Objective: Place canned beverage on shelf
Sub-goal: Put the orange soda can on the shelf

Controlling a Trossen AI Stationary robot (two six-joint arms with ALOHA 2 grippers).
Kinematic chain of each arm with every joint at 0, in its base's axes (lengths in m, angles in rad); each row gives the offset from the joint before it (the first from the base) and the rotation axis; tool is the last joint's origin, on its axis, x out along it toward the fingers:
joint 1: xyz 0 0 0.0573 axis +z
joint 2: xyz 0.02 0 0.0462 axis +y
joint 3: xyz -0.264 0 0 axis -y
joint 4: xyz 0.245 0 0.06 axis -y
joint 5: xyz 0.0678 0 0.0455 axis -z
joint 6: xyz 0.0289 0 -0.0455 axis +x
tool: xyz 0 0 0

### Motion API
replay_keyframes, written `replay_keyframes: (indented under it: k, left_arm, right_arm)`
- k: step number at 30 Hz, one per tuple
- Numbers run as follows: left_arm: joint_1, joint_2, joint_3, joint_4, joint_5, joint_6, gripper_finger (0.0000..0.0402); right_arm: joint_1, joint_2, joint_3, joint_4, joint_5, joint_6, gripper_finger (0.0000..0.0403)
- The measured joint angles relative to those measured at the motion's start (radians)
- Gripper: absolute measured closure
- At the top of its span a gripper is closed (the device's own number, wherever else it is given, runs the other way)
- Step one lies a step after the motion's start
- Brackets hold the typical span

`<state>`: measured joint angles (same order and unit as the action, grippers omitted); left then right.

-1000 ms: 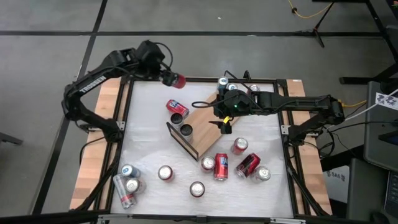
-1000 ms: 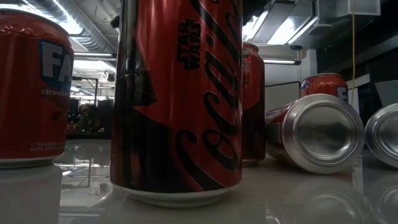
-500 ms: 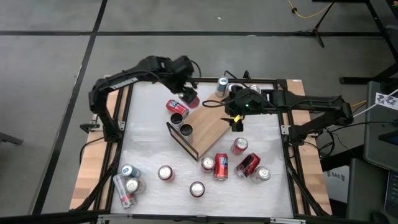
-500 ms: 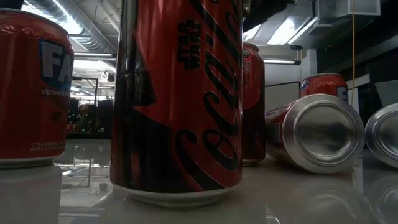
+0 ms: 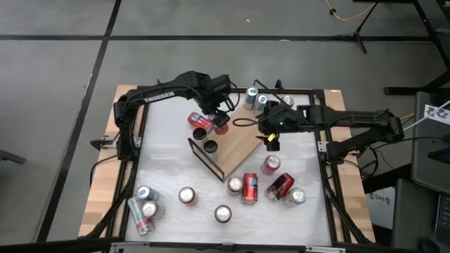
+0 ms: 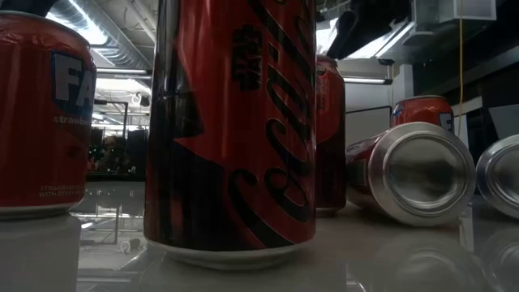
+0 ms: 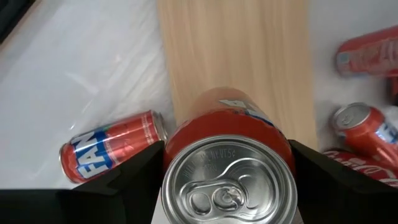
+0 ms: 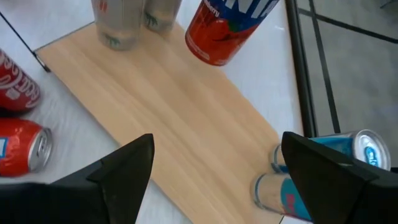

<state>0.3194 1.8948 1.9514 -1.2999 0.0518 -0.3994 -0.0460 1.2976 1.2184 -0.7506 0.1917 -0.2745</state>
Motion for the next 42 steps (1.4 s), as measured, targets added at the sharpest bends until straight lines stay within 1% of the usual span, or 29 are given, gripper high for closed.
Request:
replay_keyframes:
  k: [6,10,13,16,22,26,31,38,42]
  left_arm:
    - [-0.020,0.033,-0.001,-0.033,-0.017,0.028,0.0125]
    - [-0.044,0.059,-0.002,-0.055,-0.063,0.043,0.0125]
    - [-0.056,0.079,-0.002,-0.052,-0.068,0.041,0.0125]
    - [-0.063,0.094,-0.002,-0.056,-0.074,0.006,0.0125]
    - [-0.069,0.096,-0.003,-0.063,-0.110,-0.039,0.0125]
    - [-0.075,0.096,-0.004,-0.101,-0.121,-0.063,0.0125]
    - [-0.093,0.096,-0.041,-0.082,-0.144,-0.079,0.0120]
    - [-0.100,0.094,-0.082,-0.062,-0.146,-0.092,0.0117]
    - [-0.100,0.094,-0.083,-0.061,-0.147,-0.090,0.0106]
  right_arm:
    - [0.000,0.000,-0.018,0.000,-0.001,0.000,0.0061]
    - [0.000,0.000,-0.018,0.002,0.000,0.000,0.0061]
    - [0.000,0.000,-0.018,0.002,-0.001,0.000,0.0061]
    - [0.000,0.000,-0.018,-0.002,-0.002,0.000,0.0061]
    - [0.000,0.000,-0.018,-0.017,-0.001,0.000,0.0061]
    - [0.000,0.000,-0.018,-0.031,-0.002,0.000,0.0061]
    - [0.000,0.000,-0.018,-0.039,-0.001,0.000,0.0061]
    - [0.000,0.000,-0.018,-0.039,-0.002,0.000,0.0061]
    - [0.000,0.000,-0.018,-0.038,-0.001,0.000,0.0061]
